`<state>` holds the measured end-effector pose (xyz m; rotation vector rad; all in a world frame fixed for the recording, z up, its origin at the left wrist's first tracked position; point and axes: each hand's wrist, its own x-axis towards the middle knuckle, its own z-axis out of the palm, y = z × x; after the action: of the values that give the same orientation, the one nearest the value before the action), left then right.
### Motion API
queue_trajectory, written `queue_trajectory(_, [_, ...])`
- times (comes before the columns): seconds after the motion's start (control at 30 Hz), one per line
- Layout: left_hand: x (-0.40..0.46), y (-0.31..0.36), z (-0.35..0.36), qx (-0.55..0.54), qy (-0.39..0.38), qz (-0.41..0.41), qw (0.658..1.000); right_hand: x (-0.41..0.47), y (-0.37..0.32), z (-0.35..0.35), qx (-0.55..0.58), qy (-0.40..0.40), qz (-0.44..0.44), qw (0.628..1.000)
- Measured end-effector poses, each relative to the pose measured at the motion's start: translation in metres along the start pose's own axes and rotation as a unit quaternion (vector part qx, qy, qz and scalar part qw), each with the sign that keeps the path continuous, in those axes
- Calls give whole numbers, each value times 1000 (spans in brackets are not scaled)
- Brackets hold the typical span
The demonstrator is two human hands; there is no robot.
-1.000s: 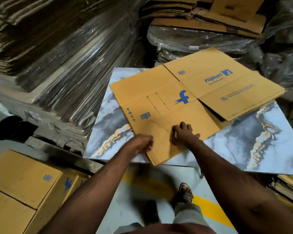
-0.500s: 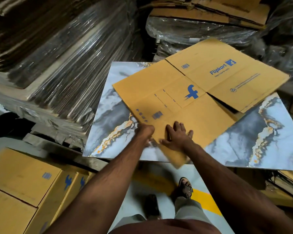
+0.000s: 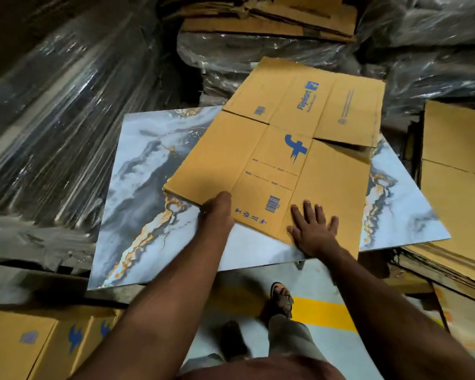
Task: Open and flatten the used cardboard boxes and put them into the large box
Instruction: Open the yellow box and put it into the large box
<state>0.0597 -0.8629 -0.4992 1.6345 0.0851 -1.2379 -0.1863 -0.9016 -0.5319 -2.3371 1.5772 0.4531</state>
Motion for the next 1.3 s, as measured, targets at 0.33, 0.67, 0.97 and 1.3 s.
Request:
queue_trajectory(0.33, [-1,13,4,-169,-76,-82,979,-6,19,-29,0,-44,-6,999])
queue_trajectory(0.67, [-29,75,12,51,-202,57,976,-30,-1,-59,-56,133,-3,990])
queue_trajectory(0.97, [-45,89,29,141,-255,138,947,-48,25,-130,8,318,4,948])
queue_trajectory(1.3, [-83,115,101,-49,-314,191,929,-44,77,-191,29,497,-1,867])
